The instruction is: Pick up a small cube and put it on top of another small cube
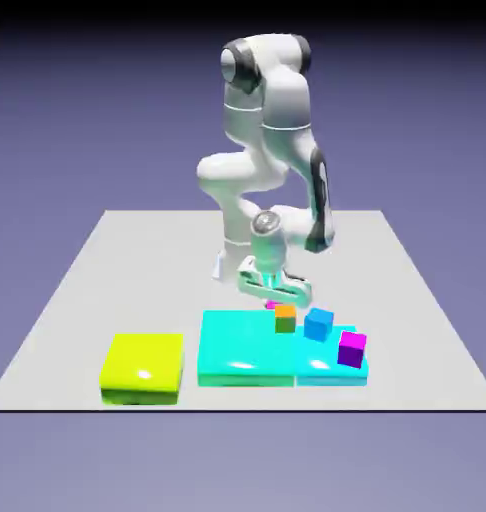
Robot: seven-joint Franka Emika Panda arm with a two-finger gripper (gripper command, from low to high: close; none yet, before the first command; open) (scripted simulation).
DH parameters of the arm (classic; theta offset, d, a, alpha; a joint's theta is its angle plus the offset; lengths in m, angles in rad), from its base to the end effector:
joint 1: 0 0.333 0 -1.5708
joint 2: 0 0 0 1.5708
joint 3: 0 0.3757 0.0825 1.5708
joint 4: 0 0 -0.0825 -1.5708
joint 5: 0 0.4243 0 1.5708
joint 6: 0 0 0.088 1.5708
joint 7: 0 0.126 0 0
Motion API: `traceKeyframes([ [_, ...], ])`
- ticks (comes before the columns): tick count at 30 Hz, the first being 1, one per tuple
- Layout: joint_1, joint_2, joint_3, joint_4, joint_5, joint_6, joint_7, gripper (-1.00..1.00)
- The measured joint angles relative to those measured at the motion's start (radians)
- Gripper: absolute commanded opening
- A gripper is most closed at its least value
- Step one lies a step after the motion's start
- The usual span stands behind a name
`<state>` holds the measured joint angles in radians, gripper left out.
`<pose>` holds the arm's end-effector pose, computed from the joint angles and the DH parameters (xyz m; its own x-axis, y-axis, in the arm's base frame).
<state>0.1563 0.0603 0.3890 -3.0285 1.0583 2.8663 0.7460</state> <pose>0.2283 0.0921 0.1402 0.2895 -0.9279 -0.2350 -0.9358 -0.3259 0.1340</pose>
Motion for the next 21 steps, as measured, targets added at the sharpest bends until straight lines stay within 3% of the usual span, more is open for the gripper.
traceKeyframes([
  [21, -0.729, -0.531, 0.757, -0.043, -0.016, -0.466, 0.063, -1.00],
])
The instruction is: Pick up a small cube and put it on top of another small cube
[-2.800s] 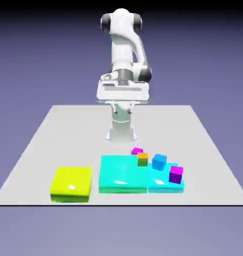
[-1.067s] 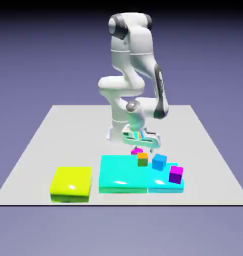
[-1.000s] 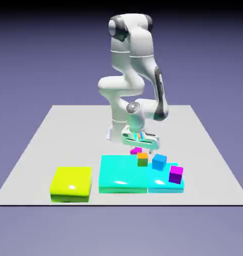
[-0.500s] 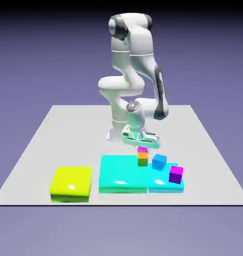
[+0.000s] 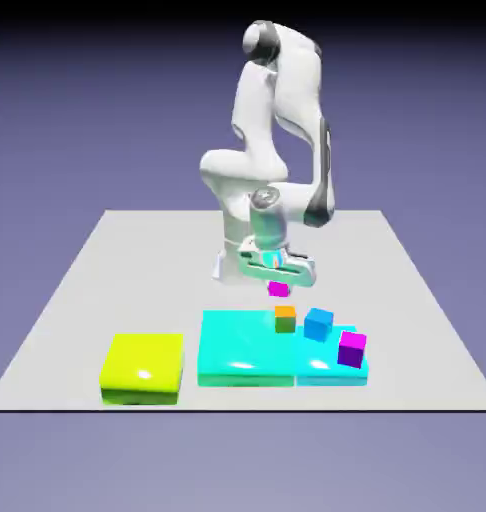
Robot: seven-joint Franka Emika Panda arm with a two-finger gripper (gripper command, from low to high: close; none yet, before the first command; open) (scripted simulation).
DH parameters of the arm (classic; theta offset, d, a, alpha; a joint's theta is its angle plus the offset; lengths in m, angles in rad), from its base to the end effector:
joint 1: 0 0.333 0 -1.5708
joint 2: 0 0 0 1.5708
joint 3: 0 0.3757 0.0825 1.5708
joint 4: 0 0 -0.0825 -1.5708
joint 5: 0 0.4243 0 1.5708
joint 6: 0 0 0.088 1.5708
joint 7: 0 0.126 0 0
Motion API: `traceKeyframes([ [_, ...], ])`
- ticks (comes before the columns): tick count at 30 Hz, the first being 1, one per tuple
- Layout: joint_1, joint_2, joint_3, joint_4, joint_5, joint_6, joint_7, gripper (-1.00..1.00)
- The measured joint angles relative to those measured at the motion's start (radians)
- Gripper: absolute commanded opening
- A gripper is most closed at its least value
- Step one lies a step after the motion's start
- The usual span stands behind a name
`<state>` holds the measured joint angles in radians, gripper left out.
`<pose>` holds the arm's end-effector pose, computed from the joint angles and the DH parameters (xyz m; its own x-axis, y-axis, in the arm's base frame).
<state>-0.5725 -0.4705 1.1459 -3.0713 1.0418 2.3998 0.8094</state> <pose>0.2226 0.0766 0.1889 0.2880 -0.9428 -0.1678 -0.9343 -0.3151 0.1665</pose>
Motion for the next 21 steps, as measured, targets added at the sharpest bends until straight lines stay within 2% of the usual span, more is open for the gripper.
traceKeyframes([
  [21, 0.283, 0.549, -0.363, 0.725, -0.847, -0.232, 0.309, -1.00],
])
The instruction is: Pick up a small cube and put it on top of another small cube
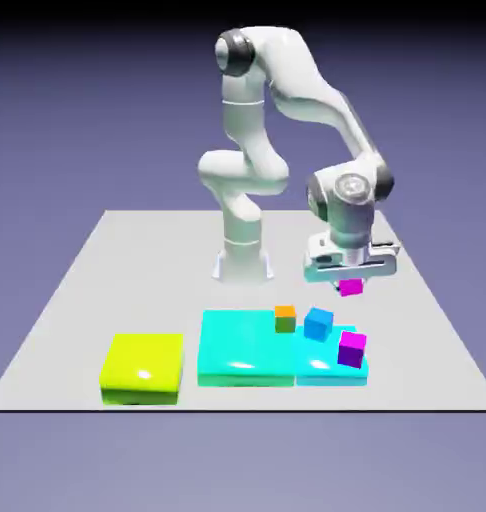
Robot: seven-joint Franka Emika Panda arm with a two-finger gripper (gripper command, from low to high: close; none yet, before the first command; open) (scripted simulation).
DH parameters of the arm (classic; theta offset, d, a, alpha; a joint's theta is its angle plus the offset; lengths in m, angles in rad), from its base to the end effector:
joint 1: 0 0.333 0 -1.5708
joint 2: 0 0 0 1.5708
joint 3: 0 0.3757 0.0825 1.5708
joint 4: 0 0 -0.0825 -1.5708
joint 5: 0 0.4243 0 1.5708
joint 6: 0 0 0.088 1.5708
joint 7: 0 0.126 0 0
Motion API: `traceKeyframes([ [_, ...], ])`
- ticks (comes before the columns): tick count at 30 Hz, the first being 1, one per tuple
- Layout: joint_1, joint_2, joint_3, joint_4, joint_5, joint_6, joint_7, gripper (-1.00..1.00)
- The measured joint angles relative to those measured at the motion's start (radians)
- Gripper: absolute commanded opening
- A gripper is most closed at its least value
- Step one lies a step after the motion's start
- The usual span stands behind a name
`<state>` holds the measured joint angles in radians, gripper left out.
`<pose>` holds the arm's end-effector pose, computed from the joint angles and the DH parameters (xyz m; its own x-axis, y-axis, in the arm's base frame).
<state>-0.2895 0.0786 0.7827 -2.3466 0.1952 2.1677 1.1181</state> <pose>0.4413 0.2502 0.3039 0.6908 -0.6693 -0.2735 -0.6599 -0.7383 0.1399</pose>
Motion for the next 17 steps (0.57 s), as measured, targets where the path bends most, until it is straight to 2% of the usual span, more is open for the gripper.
traceKeyframes([
  [6, 0.087, 0.165, -0.109, 0.218, -0.255, -0.070, 0.093, -1.00],
  [8, 0.092, 0.174, -0.115, 0.230, -0.269, -0.074, 0.098, -1.00],
  [11, 0.126, 0.262, -0.153, 0.172, -0.333, 0.057, 0.140, -1.00],
  [12, 0.134, 0.283, -0.162, 0.159, -0.349, 0.088, 0.150, 1.00],
  [14, 0.134, 0.283, -0.163, 0.159, -0.352, 0.088, 0.152, 1.00],
  [17, 0.100, 0.195, -0.124, 0.216, -0.287, -0.043, 0.110, 1.00],
])
